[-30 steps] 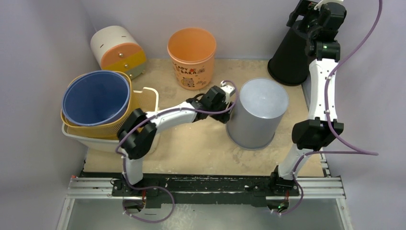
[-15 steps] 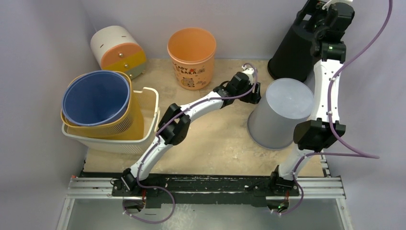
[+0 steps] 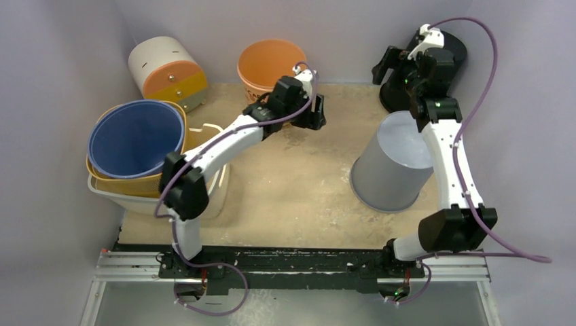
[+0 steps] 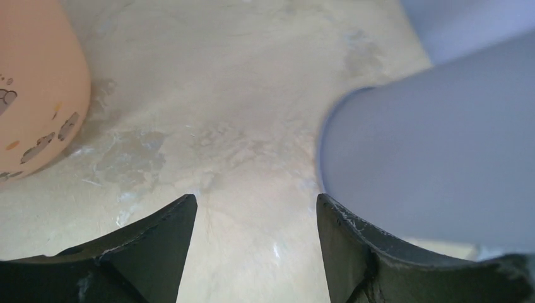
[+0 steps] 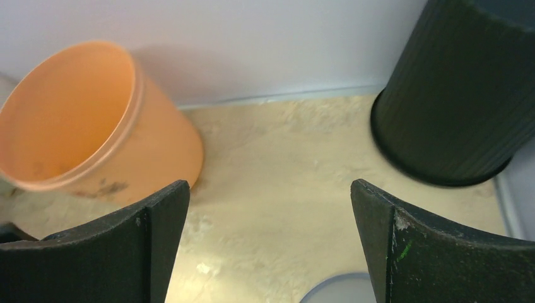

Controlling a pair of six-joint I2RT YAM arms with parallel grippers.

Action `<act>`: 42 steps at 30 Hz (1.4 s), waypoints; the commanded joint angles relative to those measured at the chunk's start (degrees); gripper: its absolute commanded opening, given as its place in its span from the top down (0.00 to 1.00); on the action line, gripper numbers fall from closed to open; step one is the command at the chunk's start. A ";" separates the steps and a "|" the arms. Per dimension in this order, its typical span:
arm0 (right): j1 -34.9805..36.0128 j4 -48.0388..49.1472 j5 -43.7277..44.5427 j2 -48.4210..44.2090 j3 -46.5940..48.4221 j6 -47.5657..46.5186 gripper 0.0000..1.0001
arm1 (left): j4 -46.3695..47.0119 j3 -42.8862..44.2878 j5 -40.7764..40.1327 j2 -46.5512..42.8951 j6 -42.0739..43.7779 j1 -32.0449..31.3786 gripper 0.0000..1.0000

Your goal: Turn the large container upside down

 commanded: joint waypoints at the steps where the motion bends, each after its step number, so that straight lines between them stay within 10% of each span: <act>1: 0.50 4.01 -2.06 -5.33 -4.75 1.38 0.00 | -1.59 -7.07 15.20 -10.30 7.82 -3.75 0.33; 12: 0.49 4.97 -2.75 -0.76 3.76 2.44 0.00 | 1.96 -12.49 26.79 -5.79 8.38 -17.28 0.33; 22: 0.40 5.53 -0.69 0.64 6.60 0.92 0.00 | 22.92 -16.64 18.32 1.54 -2.46 -19.25 0.33; 42: -1.48 3.94 0.38 2.88 14.55 1.13 0.00 | 39.27 14.77 -1.48 27.35 -17.13 -17.22 0.32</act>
